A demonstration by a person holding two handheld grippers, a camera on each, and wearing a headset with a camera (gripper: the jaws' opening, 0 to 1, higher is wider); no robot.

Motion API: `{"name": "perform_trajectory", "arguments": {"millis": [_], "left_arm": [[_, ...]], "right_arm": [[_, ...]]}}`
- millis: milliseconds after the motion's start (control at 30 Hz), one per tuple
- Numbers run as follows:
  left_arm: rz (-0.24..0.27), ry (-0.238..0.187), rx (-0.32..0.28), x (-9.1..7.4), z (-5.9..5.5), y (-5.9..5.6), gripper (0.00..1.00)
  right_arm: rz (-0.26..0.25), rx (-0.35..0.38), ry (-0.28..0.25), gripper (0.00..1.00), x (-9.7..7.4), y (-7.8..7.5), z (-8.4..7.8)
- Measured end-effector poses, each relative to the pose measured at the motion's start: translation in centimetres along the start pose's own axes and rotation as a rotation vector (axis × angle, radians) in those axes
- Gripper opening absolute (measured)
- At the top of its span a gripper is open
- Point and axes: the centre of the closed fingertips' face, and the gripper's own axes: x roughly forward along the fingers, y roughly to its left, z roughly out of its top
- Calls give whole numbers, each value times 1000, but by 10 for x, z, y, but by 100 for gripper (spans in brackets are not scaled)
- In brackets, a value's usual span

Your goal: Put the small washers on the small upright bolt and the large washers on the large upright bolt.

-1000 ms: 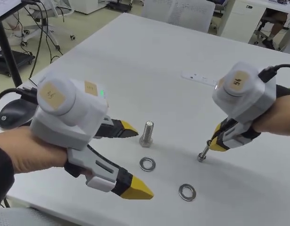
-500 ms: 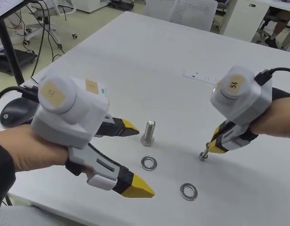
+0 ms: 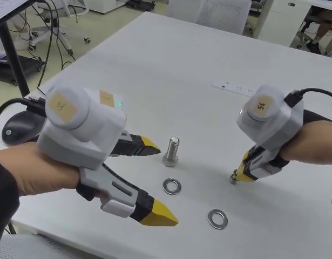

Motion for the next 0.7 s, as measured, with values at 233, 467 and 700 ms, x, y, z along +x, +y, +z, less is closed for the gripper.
{"name": "perform_trajectory", "arguments": {"millis": [233, 467, 700], "left_arm": [[0, 1, -1, 0, 0, 0, 78], [1, 0, -1, -1, 0, 0, 78], [0, 2, 0, -1, -1, 0, 78]], "right_arm": [[6, 2, 6, 14, 4, 2, -1], [6, 0, 8, 14, 7, 2, -2], [5, -2, 9, 14, 7, 2, -4]]}}
